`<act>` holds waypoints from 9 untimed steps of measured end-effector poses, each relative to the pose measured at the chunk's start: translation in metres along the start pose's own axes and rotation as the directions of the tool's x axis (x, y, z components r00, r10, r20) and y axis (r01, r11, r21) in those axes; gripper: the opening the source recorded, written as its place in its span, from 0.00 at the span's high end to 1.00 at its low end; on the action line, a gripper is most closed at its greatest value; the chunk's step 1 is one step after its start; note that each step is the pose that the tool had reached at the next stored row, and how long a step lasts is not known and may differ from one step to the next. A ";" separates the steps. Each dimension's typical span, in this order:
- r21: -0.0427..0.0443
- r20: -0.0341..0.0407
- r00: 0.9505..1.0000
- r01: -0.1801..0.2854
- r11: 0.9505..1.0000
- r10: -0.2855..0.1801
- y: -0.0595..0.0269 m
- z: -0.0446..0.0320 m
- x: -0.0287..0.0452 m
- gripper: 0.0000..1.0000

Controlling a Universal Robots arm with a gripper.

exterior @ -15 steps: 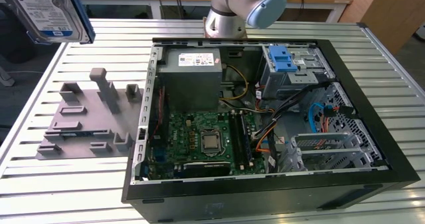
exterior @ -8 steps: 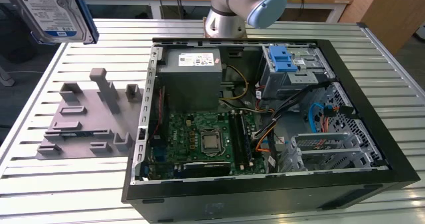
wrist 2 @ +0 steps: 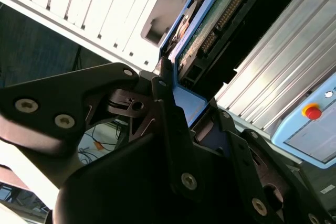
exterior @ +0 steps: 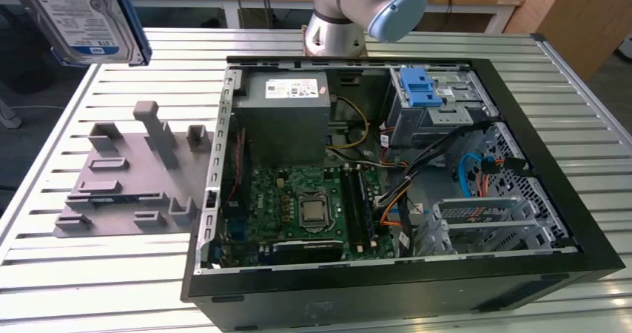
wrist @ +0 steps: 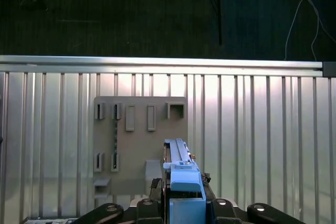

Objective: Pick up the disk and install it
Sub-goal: 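Pick up the disk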

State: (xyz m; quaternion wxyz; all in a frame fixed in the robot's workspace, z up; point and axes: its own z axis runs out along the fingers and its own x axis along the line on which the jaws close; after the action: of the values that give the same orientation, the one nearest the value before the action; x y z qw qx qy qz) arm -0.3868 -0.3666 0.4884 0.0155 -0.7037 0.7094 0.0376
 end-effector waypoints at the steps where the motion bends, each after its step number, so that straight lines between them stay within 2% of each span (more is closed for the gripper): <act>1: 0.000 0.000 1.000 0.000 1.000 0.000 -0.0009 0.0000 0.0002 0.64; 9: 0.000 0.000 1.000 0.000 1.000 0.000 -0.0090 -0.0006 0.0044 0.64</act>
State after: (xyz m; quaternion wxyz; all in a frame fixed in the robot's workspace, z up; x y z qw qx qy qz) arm -0.3778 -0.3711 0.4884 0.0155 -0.7037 0.7093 0.0375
